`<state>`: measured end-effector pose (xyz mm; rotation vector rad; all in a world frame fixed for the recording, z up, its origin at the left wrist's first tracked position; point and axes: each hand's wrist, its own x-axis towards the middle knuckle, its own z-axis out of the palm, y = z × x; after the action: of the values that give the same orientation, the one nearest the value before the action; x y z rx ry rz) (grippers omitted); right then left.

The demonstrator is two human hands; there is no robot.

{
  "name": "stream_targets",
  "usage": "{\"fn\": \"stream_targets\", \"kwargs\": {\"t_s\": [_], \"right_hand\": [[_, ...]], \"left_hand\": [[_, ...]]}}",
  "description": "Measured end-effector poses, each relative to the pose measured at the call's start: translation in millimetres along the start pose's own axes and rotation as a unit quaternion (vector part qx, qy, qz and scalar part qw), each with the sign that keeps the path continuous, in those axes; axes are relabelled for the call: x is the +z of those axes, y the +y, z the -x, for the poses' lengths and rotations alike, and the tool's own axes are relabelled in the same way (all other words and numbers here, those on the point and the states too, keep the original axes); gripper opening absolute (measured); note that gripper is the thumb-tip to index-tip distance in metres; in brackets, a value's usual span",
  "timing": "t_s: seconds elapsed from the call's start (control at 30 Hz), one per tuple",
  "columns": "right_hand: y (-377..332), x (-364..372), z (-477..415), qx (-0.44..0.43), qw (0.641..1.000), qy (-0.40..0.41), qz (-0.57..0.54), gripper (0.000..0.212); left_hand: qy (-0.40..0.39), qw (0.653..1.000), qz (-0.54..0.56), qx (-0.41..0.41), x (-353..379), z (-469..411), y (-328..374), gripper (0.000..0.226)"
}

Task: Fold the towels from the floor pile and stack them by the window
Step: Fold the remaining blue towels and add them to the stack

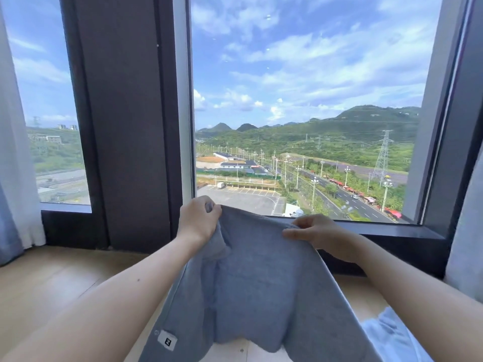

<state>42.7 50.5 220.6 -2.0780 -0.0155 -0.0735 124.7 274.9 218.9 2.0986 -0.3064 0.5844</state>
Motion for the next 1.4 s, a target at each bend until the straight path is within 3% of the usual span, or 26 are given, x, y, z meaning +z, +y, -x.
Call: {"fn": "stream_targets", "kwargs": {"t_s": [0.1,0.2,0.27,0.4,0.5,0.57,0.7,0.87,1.03,1.2,1.3,1.4], "right_hand": [[2.2,-5.4,3.7,0.025,0.998,-0.042,-0.031,0.017],[5.2,-5.9,2.0,0.013,0.999,0.02,0.021,0.017],[1.9,-1.1,-1.0,-0.021,0.994,0.088,0.064,0.015],[-12.5,15.4,-6.1,-0.104,0.978,0.138,0.117,0.005],[-17.0,26.6,-11.1,-0.144,0.975,0.113,0.122,0.005],[-17.2,28.6,-11.9,-0.152,0.974,0.105,0.13,0.006],[-9.2,20.5,-8.6,-0.122,0.985,0.053,0.106,0.014],[18.0,2.1,-1.9,-0.015,0.996,-0.046,0.077,0.02],[37.2,-20.7,6.4,0.027,0.994,-0.009,0.109,0.02],[27.7,-21.4,5.5,-0.019,0.984,0.1,0.145,0.021],[16.8,-5.1,-0.3,-0.057,0.978,0.101,0.173,0.02],[8.3,9.8,-6.1,-0.096,0.974,0.082,0.187,0.022]], "left_hand": [[0.028,0.999,0.007,-0.018,-2.9,-2.1,-3.0,0.025],[0.008,1.0,0.002,-0.001,-4.2,0.6,-2.6,0.021],[-0.041,0.999,0.017,0.024,-0.8,8.9,1.9,0.018],[-0.173,0.981,0.018,0.082,21.8,29.0,16.8,0.043],[-0.23,0.967,0.077,0.082,38.2,38.9,23.2,0.022],[-0.229,0.965,0.093,0.09,44.6,41.0,22.2,0.009],[-0.196,0.97,0.107,0.095,47.5,41.0,15.8,0.019],[-0.138,0.977,0.157,0.043,40.5,32.6,14.2,0.02],[-0.064,0.986,0.151,-0.041,27.2,18.8,3.1,0.021],[-0.151,0.984,0.056,-0.073,28.1,23.4,-9.4,0.007],[-0.22,0.971,0.088,-0.032,35.5,32.1,3.4,0.035],[-0.257,0.963,0.079,0.026,45.2,37.2,17.8,0.035]]}}
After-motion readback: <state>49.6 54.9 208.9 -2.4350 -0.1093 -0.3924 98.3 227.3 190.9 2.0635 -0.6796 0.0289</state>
